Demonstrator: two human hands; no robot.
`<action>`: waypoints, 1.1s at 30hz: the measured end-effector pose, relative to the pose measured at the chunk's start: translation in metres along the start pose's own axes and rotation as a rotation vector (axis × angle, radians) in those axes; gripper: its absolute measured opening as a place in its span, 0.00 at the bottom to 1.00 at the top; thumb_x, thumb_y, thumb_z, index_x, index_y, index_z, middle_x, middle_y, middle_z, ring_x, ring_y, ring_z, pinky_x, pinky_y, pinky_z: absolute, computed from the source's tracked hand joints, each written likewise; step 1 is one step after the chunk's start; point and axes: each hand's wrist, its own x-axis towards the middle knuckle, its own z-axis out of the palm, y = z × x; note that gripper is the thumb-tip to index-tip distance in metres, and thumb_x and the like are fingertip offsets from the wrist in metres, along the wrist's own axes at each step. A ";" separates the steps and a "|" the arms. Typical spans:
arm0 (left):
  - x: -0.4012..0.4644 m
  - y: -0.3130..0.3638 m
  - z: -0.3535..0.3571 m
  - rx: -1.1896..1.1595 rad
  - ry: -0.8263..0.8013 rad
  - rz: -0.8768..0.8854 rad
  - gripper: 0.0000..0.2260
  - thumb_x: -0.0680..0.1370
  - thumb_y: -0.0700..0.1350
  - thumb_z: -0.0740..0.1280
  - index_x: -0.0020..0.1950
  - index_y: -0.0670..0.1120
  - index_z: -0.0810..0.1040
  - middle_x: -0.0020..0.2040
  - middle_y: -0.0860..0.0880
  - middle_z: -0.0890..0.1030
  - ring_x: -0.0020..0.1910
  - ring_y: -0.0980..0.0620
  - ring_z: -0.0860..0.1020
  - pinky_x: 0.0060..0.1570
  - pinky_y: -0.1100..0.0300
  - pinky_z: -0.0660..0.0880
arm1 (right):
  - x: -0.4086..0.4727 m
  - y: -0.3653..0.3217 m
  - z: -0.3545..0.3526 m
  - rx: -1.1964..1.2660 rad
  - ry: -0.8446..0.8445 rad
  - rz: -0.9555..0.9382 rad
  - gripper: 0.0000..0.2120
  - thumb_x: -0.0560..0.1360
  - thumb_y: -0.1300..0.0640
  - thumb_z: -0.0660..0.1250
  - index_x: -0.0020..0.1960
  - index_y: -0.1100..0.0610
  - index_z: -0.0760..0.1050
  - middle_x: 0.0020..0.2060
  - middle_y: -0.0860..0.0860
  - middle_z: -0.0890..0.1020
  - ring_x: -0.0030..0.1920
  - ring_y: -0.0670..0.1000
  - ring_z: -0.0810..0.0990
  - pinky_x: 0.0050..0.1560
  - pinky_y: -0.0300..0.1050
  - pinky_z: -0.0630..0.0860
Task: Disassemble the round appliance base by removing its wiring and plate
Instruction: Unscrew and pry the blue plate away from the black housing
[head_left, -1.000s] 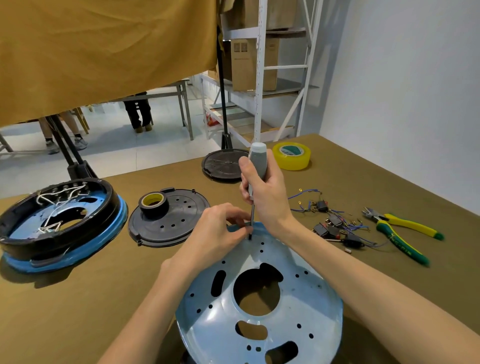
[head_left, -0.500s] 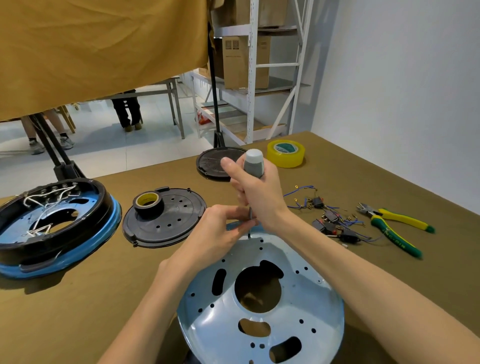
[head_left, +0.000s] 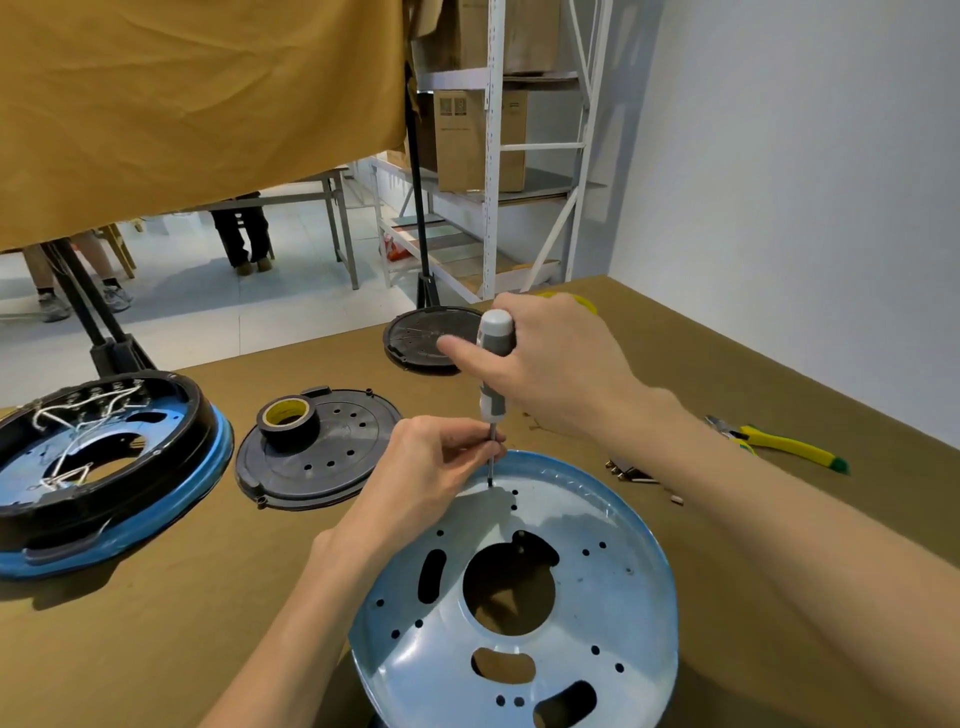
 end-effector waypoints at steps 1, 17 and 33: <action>0.000 0.000 0.000 0.003 -0.003 -0.001 0.07 0.80 0.43 0.72 0.56 0.49 0.87 0.47 0.61 0.87 0.48 0.64 0.85 0.51 0.69 0.79 | 0.004 0.000 -0.007 -0.047 -0.072 -0.005 0.23 0.76 0.34 0.67 0.35 0.51 0.70 0.29 0.46 0.76 0.30 0.44 0.73 0.27 0.37 0.65; -0.002 -0.001 0.005 0.051 -0.027 -0.008 0.06 0.80 0.46 0.72 0.55 0.53 0.87 0.48 0.63 0.86 0.50 0.63 0.84 0.54 0.68 0.78 | 0.036 -0.010 -0.043 -0.503 -0.546 -0.223 0.29 0.79 0.32 0.60 0.34 0.56 0.71 0.27 0.51 0.75 0.29 0.52 0.79 0.26 0.42 0.68; 0.000 -0.002 0.005 0.040 -0.047 -0.061 0.04 0.79 0.47 0.73 0.51 0.54 0.88 0.45 0.63 0.86 0.48 0.63 0.84 0.52 0.67 0.79 | 0.031 -0.026 -0.043 -0.476 -0.550 -0.316 0.20 0.81 0.40 0.63 0.42 0.56 0.75 0.30 0.48 0.73 0.30 0.48 0.74 0.26 0.41 0.65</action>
